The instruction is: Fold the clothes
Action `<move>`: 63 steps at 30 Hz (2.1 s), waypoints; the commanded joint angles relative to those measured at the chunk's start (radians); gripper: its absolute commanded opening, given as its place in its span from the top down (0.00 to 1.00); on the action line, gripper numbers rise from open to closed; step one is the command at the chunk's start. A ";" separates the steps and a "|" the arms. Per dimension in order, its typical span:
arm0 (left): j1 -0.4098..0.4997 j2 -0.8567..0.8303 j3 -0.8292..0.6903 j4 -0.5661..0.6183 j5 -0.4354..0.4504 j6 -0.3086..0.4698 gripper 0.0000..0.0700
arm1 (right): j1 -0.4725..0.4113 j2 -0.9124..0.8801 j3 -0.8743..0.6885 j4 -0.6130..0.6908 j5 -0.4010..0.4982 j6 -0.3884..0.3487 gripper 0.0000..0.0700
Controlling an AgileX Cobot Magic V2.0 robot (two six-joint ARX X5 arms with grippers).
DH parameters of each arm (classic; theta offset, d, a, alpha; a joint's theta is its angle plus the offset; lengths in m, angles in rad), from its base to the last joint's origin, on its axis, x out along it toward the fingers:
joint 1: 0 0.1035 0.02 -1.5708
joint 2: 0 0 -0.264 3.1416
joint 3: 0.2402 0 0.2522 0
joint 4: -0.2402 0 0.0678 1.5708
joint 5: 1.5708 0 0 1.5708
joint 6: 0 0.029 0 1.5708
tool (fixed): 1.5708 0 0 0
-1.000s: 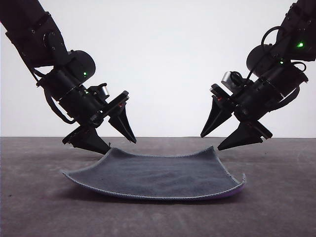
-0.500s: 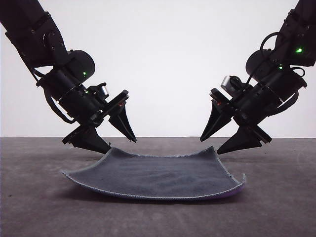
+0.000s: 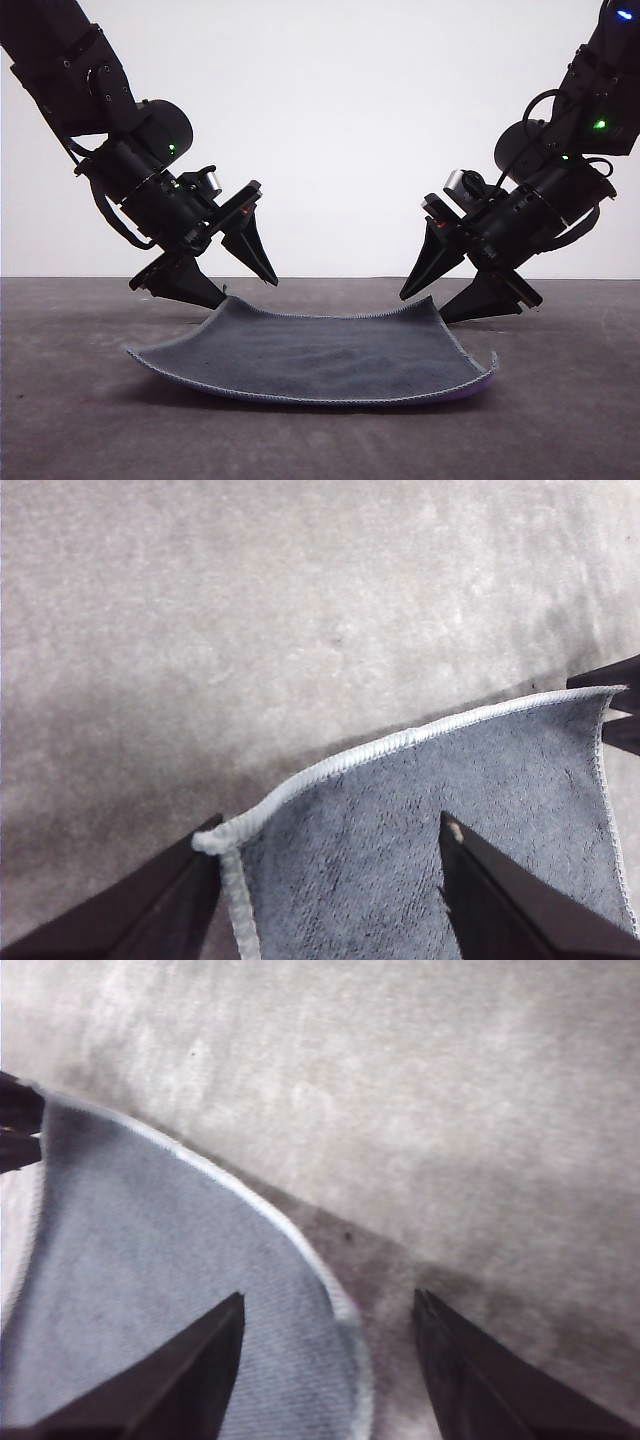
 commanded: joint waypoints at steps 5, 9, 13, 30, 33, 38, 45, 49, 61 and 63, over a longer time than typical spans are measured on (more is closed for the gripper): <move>-0.005 0.027 0.019 0.007 0.016 0.001 0.42 | 0.006 0.035 0.015 0.001 -0.018 -0.010 0.64; -0.005 0.027 0.019 0.007 0.022 0.001 0.43 | 0.008 0.035 0.015 -0.001 -0.019 -0.010 0.65; -0.005 0.027 0.019 0.003 0.021 0.002 0.53 | 0.020 0.041 0.015 -0.006 -0.002 -0.010 0.74; -0.004 0.027 0.019 -0.023 -0.068 0.017 0.99 | 0.037 0.046 0.015 -0.029 0.053 -0.010 0.99; -0.004 0.027 0.019 -0.027 -0.078 0.023 0.99 | 0.037 0.046 0.015 -0.029 0.053 -0.010 0.99; -0.004 0.027 0.019 -0.031 -0.102 0.034 0.99 | 0.037 0.046 0.015 -0.026 0.061 -0.011 0.99; -0.005 0.026 0.019 -0.031 -0.102 0.060 0.99 | 0.037 0.046 0.015 -0.019 0.060 -0.020 0.99; -0.008 0.022 0.019 -0.032 -0.101 0.078 0.99 | 0.039 0.045 0.015 -0.019 0.060 -0.035 0.99; -0.024 0.012 0.019 -0.031 -0.103 0.192 0.99 | 0.046 0.042 0.015 -0.036 0.107 -0.161 0.99; -0.027 0.007 0.019 -0.031 -0.104 0.212 0.99 | 0.050 0.035 0.015 -0.047 0.115 -0.190 0.99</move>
